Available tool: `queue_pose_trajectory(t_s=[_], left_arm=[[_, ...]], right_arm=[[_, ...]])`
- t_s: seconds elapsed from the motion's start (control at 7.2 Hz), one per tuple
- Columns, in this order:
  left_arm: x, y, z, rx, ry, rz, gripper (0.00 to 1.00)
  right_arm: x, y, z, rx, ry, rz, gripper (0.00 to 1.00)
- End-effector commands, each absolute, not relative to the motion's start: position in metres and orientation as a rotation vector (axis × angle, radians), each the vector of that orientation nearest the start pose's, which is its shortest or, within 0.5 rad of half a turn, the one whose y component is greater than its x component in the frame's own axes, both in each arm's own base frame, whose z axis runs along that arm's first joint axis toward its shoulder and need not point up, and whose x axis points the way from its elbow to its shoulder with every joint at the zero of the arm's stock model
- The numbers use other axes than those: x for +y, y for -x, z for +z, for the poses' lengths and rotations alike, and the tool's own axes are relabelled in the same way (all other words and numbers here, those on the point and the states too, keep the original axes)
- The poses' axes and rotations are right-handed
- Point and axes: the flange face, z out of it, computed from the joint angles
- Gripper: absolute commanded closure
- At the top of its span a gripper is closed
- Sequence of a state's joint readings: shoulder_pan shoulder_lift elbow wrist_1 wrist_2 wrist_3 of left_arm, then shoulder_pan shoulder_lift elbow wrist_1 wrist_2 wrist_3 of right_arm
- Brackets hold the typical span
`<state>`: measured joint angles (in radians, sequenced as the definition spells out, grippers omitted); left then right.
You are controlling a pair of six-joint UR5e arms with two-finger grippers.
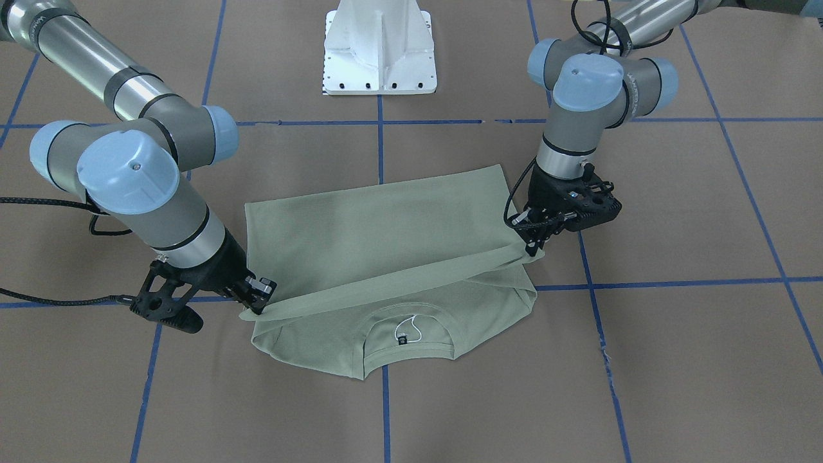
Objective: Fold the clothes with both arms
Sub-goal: 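Carry the hem with both grippers over the shirt toward the collar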
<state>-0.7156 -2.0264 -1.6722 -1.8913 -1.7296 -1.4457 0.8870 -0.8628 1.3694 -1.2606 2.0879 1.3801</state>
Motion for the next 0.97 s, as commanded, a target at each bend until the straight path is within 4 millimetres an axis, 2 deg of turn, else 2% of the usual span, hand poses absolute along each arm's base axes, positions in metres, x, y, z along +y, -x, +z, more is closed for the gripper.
queue_pose_trajectory(t_s=[0.0,0.28,0.56,0.83], left_arm=[[-0.548,-0.426,0.346,0.863,-0.236,-0.503,1.0],[-0.554,-0.422,0.341,0.872,-0.246,-0.511,1.0],[-0.557,-0.425,0.327,0.885,-0.251,-0.512,1.0],[-0.56,-0.428,0.322,0.893,-0.249,-0.524,1.0]], right_arm=[[-0.644,0.408,0.289,-0.925,0.009,0.449,1.0],[-0.648,0.404,0.288,-0.924,0.004,0.457,1.0],[-0.663,0.417,0.276,-0.918,0.007,0.459,1.0],[-0.668,0.423,0.288,-0.928,-0.01,0.452,1.0]])
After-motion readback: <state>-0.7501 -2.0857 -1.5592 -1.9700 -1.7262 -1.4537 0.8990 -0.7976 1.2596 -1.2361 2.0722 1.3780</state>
